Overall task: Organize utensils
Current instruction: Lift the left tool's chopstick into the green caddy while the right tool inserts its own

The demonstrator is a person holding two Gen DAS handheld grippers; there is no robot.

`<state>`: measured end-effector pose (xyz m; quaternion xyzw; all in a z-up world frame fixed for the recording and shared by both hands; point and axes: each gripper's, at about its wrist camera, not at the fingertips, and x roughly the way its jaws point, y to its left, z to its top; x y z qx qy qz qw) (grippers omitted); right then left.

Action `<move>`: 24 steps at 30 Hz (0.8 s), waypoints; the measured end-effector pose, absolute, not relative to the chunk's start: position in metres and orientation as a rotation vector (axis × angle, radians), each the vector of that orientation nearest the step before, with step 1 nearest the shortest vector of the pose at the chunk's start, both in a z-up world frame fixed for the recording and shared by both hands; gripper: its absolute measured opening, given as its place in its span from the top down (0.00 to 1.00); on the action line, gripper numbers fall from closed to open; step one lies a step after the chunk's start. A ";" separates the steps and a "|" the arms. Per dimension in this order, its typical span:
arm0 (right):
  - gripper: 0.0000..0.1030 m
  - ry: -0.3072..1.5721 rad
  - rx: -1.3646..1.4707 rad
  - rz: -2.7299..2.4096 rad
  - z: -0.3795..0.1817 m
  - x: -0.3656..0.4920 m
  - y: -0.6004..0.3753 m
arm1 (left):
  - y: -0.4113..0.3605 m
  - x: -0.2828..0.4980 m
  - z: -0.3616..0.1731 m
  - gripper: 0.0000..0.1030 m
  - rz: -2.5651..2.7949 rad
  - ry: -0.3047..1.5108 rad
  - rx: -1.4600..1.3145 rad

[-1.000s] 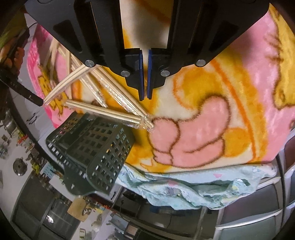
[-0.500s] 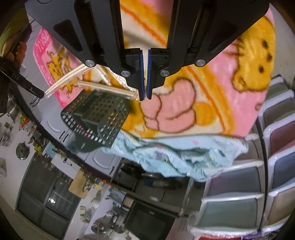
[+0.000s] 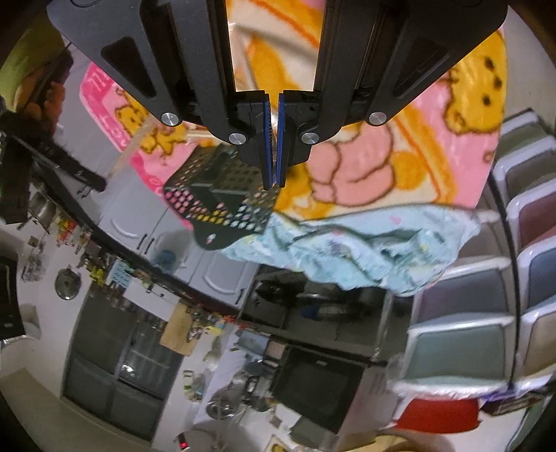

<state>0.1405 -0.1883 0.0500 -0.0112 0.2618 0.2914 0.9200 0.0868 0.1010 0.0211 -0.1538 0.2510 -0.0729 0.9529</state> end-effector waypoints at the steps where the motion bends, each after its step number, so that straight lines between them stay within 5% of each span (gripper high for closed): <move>1: 0.99 0.537 -0.023 0.600 0.050 0.140 -0.188 | 0.097 0.088 0.026 0.99 -0.163 0.504 -0.308; 24: 0.99 0.354 -0.024 0.624 0.134 0.126 -0.192 | 0.031 0.119 0.123 0.99 -0.367 0.340 -0.231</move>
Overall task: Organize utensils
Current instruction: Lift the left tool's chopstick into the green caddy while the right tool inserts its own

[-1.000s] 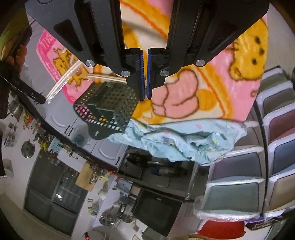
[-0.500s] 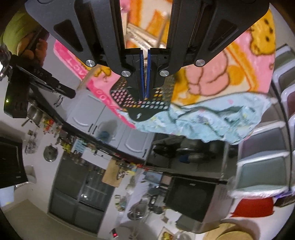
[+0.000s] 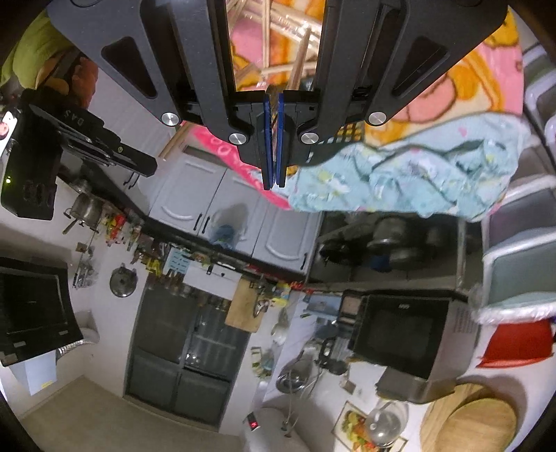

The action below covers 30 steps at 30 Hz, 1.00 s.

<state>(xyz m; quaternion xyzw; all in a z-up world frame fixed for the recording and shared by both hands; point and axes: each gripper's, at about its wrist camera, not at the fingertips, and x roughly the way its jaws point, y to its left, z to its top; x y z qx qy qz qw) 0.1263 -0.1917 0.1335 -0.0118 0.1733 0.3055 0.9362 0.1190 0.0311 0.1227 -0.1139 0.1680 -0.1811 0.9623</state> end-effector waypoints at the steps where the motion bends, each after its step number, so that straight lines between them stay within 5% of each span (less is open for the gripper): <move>1: 0.99 0.347 -0.023 0.626 0.137 0.127 -0.191 | 0.028 0.121 0.127 0.99 -0.370 0.331 -0.226; 13: 0.99 0.281 -0.017 0.591 0.177 0.154 -0.183 | 0.014 0.165 0.167 0.99 -0.382 0.251 -0.230; 30: 0.99 0.298 0.048 0.497 0.180 0.216 -0.189 | 0.010 0.234 0.136 0.99 -0.371 0.289 -0.275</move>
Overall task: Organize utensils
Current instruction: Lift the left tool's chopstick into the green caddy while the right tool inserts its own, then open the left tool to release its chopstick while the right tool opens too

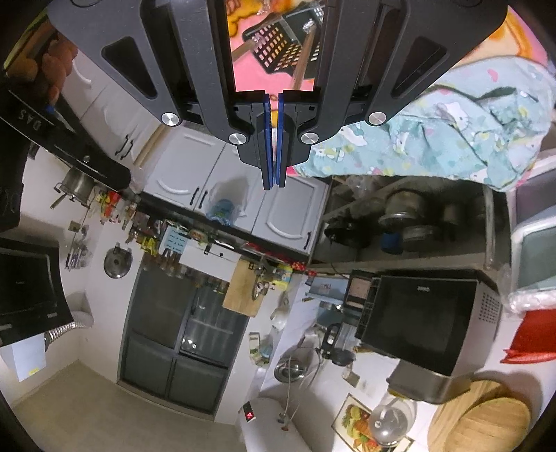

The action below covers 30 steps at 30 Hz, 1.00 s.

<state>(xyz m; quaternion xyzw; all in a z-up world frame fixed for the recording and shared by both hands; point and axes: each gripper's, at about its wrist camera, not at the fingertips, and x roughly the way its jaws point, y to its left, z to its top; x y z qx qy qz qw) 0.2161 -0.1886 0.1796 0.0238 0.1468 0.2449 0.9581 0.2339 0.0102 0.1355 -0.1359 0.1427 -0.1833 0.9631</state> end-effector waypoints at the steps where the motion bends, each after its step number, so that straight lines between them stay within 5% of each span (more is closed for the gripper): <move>1: 0.99 0.309 0.050 0.491 0.175 0.219 -0.189 | 0.009 0.235 0.133 0.99 -0.371 0.291 -0.271; 23: 0.98 0.523 0.076 0.467 0.104 0.256 -0.185 | -0.001 0.244 0.081 0.98 -0.339 0.375 -0.199; 25: 0.89 0.537 0.069 0.449 0.100 0.256 -0.184 | -0.001 0.242 0.079 0.78 -0.329 0.385 -0.193; 27: 0.56 0.534 0.054 0.423 0.098 0.252 -0.185 | 0.001 0.237 0.079 0.62 -0.313 0.386 -0.197; 30: 0.52 0.511 0.047 0.405 0.097 0.239 -0.194 | 0.004 0.224 0.081 0.48 -0.293 0.366 -0.218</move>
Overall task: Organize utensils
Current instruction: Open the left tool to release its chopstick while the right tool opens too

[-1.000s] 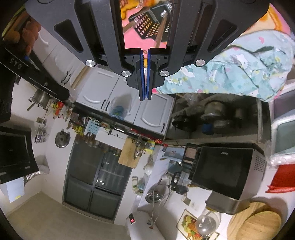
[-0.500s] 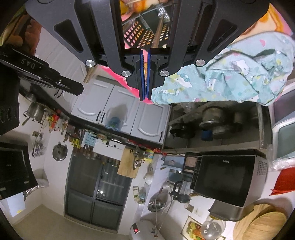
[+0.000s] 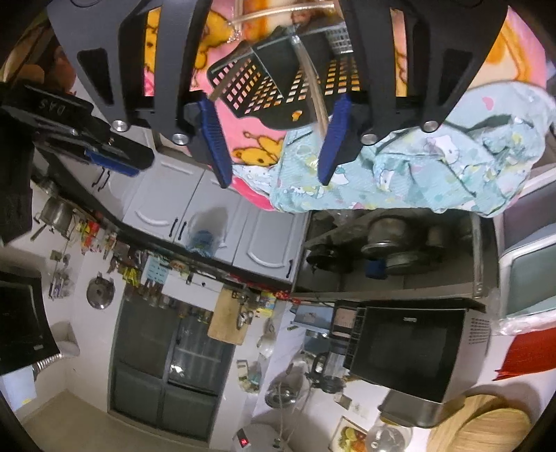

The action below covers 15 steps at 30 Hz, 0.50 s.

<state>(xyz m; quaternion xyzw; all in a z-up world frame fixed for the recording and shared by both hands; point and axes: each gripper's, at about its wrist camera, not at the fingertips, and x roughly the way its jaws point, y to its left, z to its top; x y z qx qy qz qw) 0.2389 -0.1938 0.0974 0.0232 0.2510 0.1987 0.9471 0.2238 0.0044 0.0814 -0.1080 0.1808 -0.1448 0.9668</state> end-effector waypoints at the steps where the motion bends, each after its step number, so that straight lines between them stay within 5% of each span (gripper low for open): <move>1: 0.51 0.508 0.037 0.394 0.097 0.233 -0.197 | 0.005 0.219 0.083 0.36 -0.290 0.350 -0.226; 7: 0.31 0.464 -0.003 0.358 0.103 0.200 -0.218 | 0.005 0.191 0.095 0.10 -0.267 0.313 -0.251; 15: 0.16 0.431 -0.015 0.346 0.099 0.163 -0.238 | 0.003 0.172 0.086 0.10 -0.233 0.371 -0.237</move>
